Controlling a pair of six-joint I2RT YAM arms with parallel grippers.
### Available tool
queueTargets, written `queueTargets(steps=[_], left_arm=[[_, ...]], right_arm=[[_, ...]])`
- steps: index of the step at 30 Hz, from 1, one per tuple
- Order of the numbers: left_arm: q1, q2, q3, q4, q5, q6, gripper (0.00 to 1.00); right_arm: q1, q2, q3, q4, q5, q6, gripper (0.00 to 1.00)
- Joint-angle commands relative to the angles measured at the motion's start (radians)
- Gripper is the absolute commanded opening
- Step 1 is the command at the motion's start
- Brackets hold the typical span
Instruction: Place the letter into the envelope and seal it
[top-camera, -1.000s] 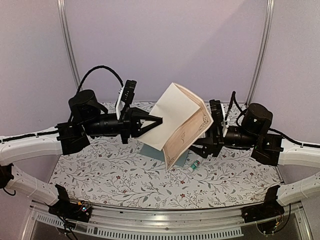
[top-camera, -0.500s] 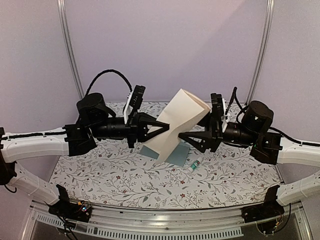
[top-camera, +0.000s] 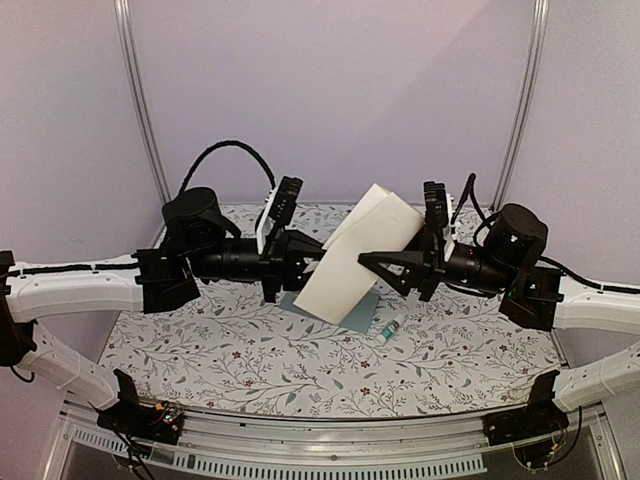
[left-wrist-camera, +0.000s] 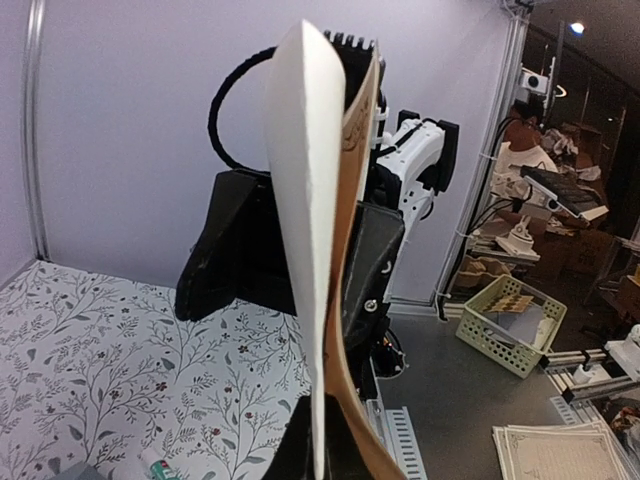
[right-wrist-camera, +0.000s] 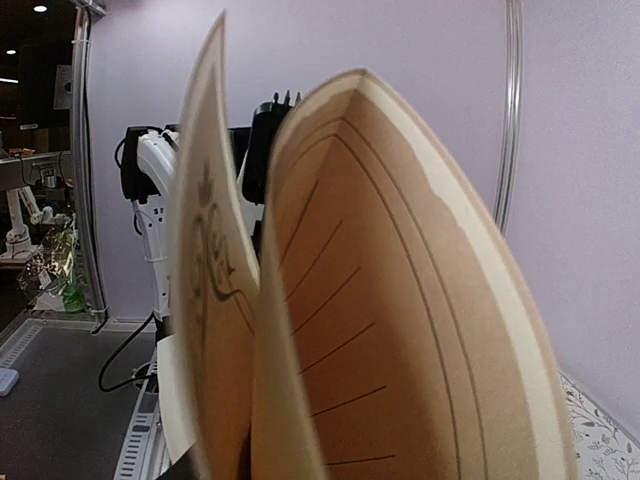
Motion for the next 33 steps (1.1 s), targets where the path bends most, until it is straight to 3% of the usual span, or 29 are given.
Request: queueTargets(steps=[1,17,20,23,26,33], left_arm=[[-0.025,0.009,0.04,-0.029,0.006,0.038,0.03],[-0.033,0.037,0.083,-0.095,-0.021,0.072,0.14],[-0.032,0.021,0.079,-0.104,-0.044,0.08,0.24],[-0.032,-0.009,0.062,-0.108,-0.085,0.084,0.43],[-0.032,-0.045,0.046,-0.103,-0.116,0.087,0.6],[-0.032,-0.113,0.046,-0.124,-0.142,0.078,0.84]], right_arm=[[0.006,0.006,-0.025,0.014,0.009,0.045,0.5],[0.006,0.018,-0.039,-0.009,0.028,0.054,0.14],[0.006,0.011,-0.046,-0.009,0.021,0.056,0.08],[0.006,-0.002,-0.057,-0.007,0.015,0.058,0.0],[0.006,-0.014,-0.068,-0.009,0.021,0.06,0.0],[0.006,-0.039,-0.086,-0.012,0.049,0.064,0.0]])
